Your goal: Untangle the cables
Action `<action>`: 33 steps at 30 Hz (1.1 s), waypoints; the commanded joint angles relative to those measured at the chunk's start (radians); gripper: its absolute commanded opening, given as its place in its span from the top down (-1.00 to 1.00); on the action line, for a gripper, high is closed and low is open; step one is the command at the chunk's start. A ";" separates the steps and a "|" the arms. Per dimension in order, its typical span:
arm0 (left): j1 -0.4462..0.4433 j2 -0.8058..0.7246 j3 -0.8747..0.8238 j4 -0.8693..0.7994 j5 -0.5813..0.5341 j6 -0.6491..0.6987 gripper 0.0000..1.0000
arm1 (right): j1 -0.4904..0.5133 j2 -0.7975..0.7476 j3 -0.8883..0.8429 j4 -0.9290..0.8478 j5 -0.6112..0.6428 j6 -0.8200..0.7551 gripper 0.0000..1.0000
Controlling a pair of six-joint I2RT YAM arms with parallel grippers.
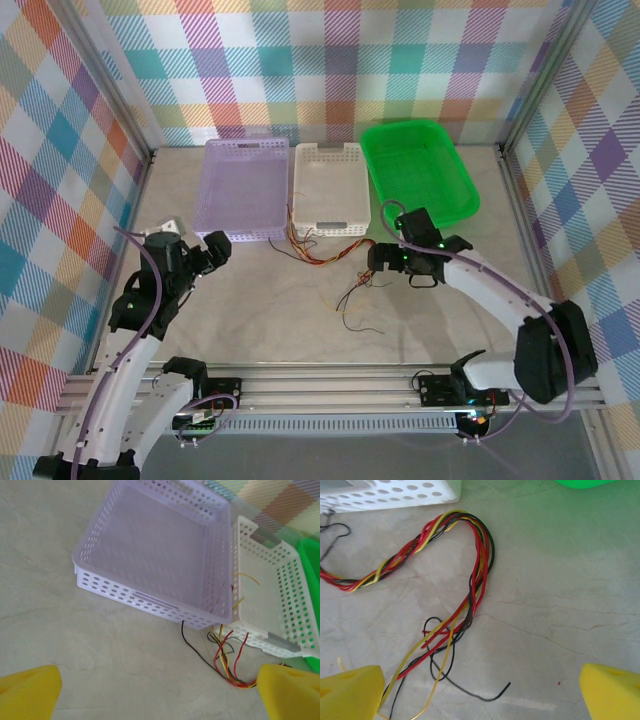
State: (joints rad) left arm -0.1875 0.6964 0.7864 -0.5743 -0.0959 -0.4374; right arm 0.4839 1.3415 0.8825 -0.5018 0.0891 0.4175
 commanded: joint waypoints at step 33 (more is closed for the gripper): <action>-0.018 0.027 0.033 -0.122 0.070 -0.035 -1.00 | 0.065 0.488 0.226 0.076 0.152 0.010 -0.10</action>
State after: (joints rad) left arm -0.1989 0.7238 0.8188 -0.6819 -0.0486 -0.4820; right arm 0.5457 1.8080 1.0897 -0.4305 0.2295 0.4107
